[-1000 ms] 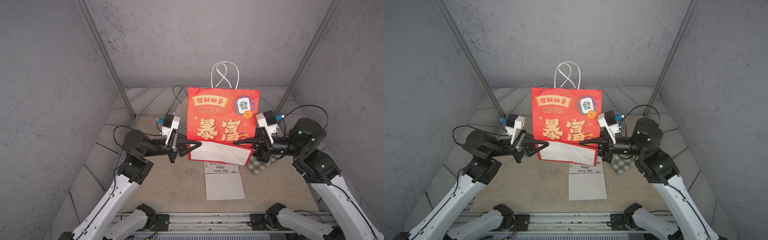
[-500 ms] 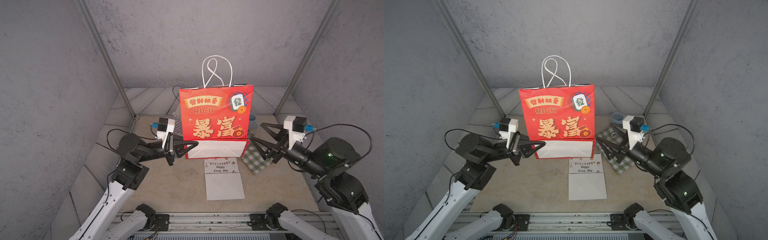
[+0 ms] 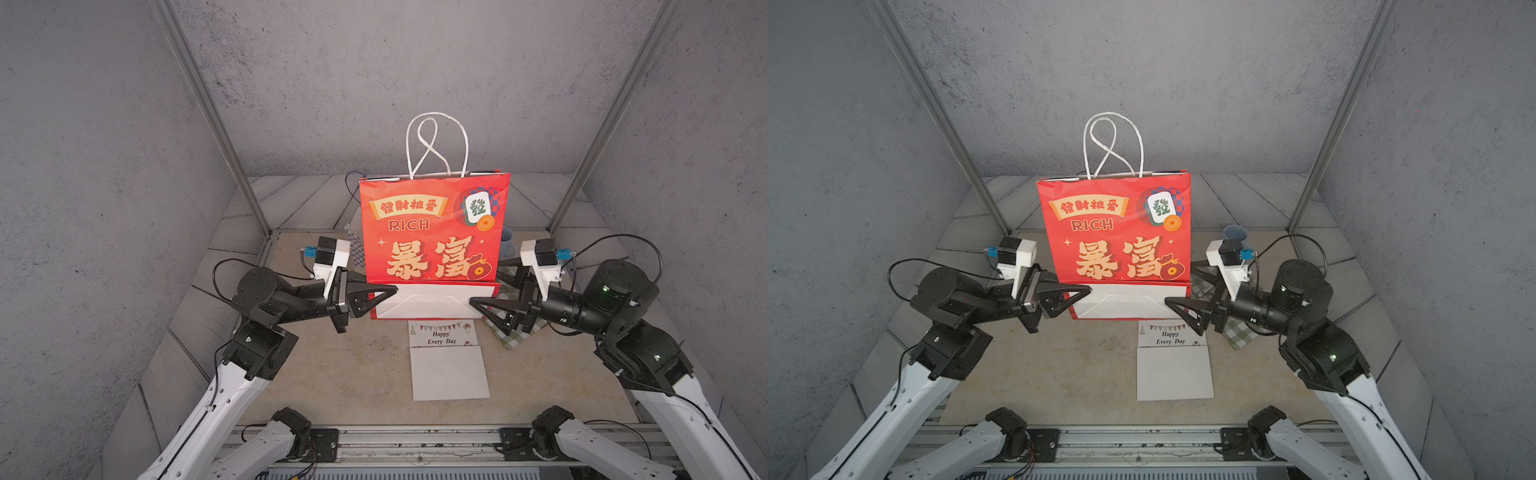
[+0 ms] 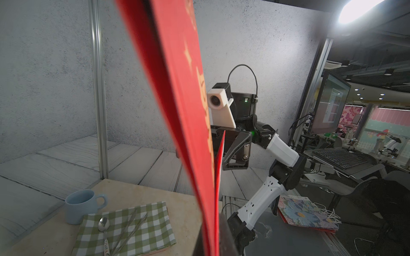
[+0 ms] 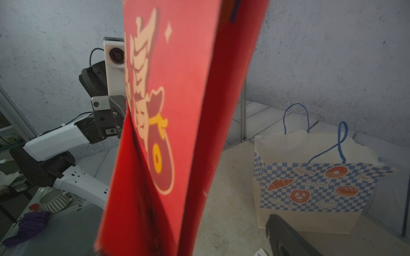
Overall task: Put away the paper bag
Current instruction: Press the paper bag.
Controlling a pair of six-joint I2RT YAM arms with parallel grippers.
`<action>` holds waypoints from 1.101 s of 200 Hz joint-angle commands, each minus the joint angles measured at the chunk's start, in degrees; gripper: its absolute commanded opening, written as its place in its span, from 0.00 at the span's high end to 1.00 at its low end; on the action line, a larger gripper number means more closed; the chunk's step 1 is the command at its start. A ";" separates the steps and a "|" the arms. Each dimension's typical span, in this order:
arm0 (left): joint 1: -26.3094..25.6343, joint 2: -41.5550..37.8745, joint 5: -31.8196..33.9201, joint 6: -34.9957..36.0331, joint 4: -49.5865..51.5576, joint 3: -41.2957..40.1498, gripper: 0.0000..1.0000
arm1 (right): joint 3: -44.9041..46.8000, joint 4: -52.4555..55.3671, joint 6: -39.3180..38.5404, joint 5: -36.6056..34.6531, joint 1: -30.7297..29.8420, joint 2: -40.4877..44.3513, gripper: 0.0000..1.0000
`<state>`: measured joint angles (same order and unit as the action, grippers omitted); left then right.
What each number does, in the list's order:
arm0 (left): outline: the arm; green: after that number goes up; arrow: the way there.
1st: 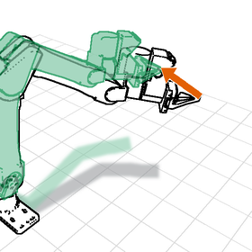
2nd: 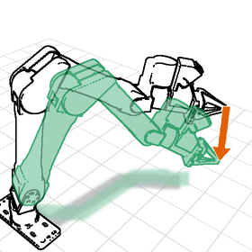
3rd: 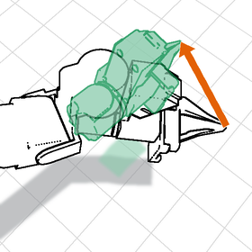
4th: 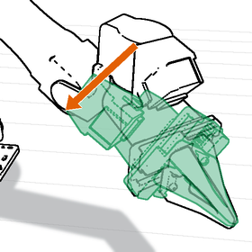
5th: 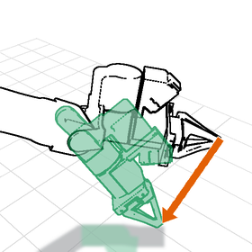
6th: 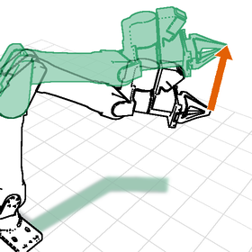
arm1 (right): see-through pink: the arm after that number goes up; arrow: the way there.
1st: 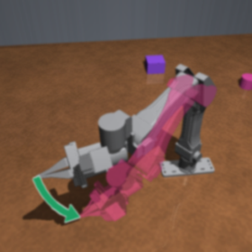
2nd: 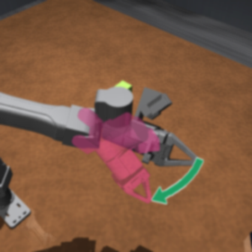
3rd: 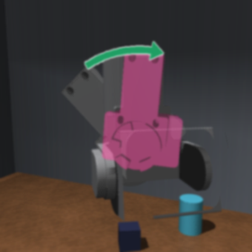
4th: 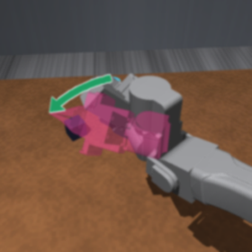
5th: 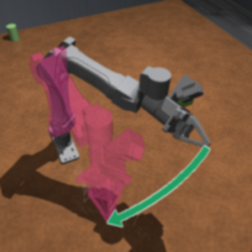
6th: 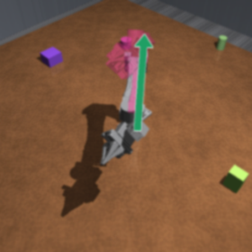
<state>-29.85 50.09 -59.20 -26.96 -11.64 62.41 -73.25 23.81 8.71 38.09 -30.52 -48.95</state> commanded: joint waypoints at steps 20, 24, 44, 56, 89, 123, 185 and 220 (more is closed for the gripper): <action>-1.00 0.19 -1.99 -2.49 -3.59 1.48 1.00 | 0.48 -14.79 12.60 9.17 0.04 -1.08 0.20; -1.03 0.26 -1.70 -2.36 -2.96 1.57 1.00 | 0.48 -15.69 13.55 10.29 0.03 -1.38 0.26; -1.26 0.37 1.57 -1.25 2.58 2.39 1.00 | 0.63 -19.04 16.27 13.16 0.03 -2.35 0.70; -1.27 0.21 3.03 -1.67 2.97 2.06 1.00 | 1.00 -19.97 17.03 12.38 0.06 -2.48 0.90; -1.27 -0.51 7.36 -3.76 3.99 0.96 1.00 | 1.19 -20.64 17.05 12.24 0.04 -2.80 1.00; -1.29 -0.95 9.08 -8.56 -0.30 -0.56 0.28 | 1.27 -19.73 16.34 13.19 0.07 -3.01 1.00; -1.31 0.63 7.94 -12.93 -6.00 0.88 0.44 | 2.00 -14.66 15.99 17.39 0.03 -2.73 1.00; -1.27 2.15 8.58 -16.08 -9.03 -1.66 0.91 | 4.61 -14.68 16.82 17.43 0.02 -2.30 1.00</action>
<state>-30.94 51.77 -50.92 -40.38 -16.36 62.28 -70.43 8.78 24.69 54.02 -30.52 -52.10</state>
